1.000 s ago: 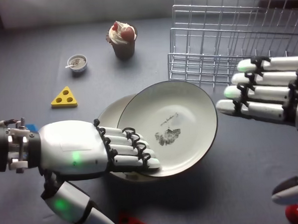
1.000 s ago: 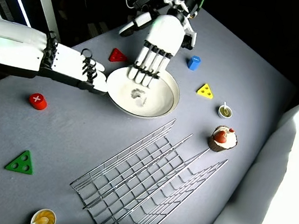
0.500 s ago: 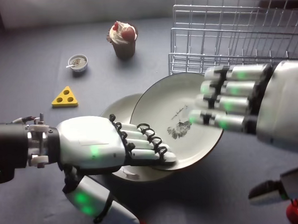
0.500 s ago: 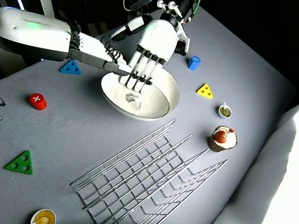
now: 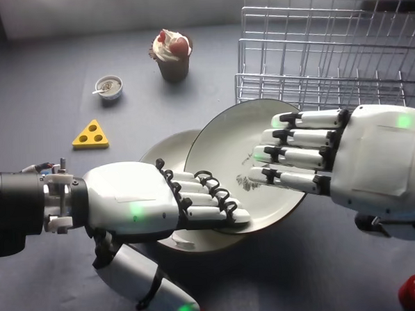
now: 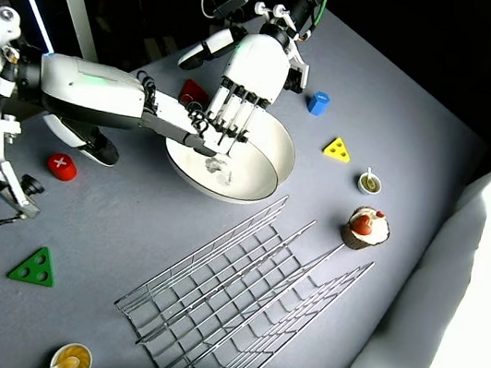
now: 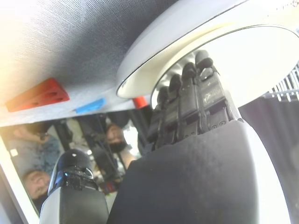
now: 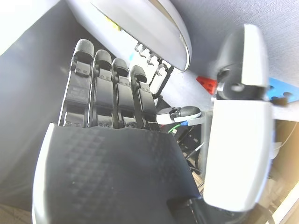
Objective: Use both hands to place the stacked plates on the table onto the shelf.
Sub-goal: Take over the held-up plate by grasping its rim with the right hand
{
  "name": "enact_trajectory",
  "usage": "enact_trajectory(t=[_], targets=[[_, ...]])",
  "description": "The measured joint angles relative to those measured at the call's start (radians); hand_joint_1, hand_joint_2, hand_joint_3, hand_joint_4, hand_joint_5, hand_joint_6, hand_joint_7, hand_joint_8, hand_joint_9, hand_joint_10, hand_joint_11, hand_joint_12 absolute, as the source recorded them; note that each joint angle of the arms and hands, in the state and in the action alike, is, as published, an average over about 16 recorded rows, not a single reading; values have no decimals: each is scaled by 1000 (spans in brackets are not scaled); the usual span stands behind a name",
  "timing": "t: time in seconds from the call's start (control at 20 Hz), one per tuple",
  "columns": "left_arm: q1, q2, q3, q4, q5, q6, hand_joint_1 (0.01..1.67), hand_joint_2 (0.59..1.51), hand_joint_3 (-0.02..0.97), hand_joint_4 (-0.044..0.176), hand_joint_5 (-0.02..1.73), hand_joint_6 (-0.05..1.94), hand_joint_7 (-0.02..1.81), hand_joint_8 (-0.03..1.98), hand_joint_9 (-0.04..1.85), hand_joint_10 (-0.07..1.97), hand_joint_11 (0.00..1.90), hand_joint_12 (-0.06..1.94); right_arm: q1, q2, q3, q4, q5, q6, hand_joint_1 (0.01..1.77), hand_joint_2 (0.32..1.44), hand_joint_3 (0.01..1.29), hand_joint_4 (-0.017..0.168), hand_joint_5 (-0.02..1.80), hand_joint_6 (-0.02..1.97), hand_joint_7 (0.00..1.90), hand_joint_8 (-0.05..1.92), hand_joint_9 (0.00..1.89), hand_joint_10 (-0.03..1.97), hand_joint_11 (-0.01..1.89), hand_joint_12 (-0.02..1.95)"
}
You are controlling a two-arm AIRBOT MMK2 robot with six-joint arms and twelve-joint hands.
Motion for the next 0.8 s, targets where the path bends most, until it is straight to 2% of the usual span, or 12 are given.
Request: enact_trajectory(t=[0.3, 0.8], targets=[[0, -2, 1, -3, 1, 0, 35, 1014, 12, -4, 95, -15, 121, -14, 136, -13, 159, 18, 10, -59, 49, 25, 3, -1, 1134, 920, 16, 6, 221, 19, 174, 6, 236, 0, 310, 53], [0, -7, 4, -8, -1, 0, 34, 1019, 12, -5, 92, -15, 114, -14, 131, -11, 148, 19, 25, -154, 128, 52, 7, -2, 1205, 976, 16, 6, 333, 18, 251, 6, 286, 0, 341, 67]])
